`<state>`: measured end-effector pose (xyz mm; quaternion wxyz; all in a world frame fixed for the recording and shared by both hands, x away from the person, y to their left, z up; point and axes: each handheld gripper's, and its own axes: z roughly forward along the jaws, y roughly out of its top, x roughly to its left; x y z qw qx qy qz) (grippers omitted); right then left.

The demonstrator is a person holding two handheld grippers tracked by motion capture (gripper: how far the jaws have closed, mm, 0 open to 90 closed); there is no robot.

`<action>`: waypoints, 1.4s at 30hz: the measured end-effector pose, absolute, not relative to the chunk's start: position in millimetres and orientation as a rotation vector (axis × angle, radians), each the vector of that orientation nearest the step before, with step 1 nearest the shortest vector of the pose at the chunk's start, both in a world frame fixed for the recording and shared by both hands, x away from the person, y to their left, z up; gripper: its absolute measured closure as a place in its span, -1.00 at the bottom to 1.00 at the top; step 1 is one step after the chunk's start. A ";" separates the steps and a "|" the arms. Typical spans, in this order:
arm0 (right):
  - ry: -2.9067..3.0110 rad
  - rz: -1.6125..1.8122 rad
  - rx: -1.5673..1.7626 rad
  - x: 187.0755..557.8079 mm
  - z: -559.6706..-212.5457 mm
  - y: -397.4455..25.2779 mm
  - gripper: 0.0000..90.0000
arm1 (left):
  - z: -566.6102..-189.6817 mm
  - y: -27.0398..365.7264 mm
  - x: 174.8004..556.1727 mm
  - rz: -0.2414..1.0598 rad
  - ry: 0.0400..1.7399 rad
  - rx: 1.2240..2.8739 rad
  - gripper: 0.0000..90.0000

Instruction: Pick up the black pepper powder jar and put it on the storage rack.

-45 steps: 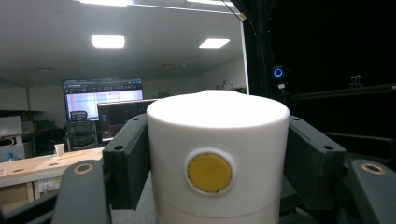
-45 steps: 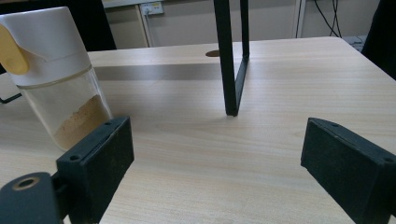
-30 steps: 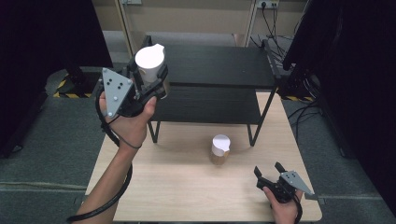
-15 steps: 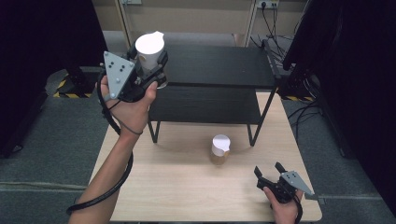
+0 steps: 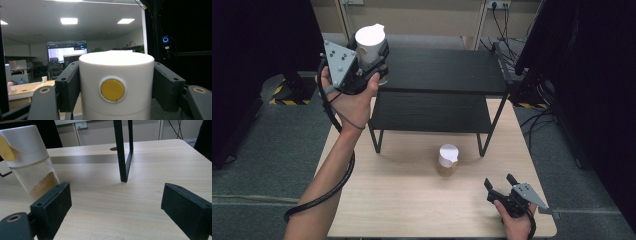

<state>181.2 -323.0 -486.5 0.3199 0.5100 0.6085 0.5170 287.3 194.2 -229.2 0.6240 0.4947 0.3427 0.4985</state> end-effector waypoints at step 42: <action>1.601 1.363 1.338 181.3 -486.8 -323.7 -0.78 | -238.5 192.7 330.7 1.110 0.869 1.170 -0.31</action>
